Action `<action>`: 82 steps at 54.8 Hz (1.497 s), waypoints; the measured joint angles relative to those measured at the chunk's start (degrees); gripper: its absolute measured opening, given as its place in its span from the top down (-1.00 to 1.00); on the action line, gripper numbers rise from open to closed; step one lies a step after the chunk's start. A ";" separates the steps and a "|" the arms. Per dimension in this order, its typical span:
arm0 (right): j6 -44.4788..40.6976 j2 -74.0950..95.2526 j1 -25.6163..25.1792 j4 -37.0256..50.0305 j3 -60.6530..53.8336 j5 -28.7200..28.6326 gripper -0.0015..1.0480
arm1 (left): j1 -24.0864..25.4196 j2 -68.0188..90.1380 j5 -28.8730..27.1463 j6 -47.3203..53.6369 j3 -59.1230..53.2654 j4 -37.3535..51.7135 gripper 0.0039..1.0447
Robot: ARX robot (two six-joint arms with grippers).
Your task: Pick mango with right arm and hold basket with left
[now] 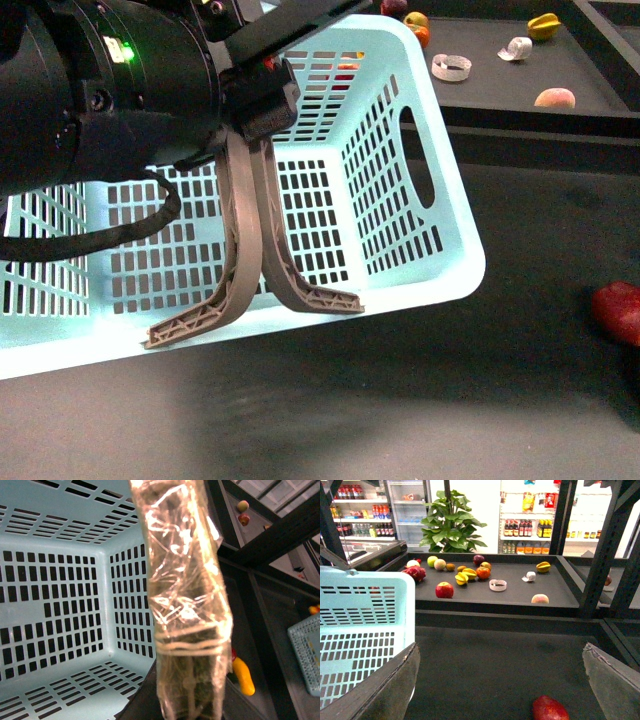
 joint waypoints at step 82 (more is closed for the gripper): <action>0.00 0.00 0.00 0.00 0.00 0.02 -0.85 | -2.91 9.35 6.27 2.78 0.13 13.68 0.89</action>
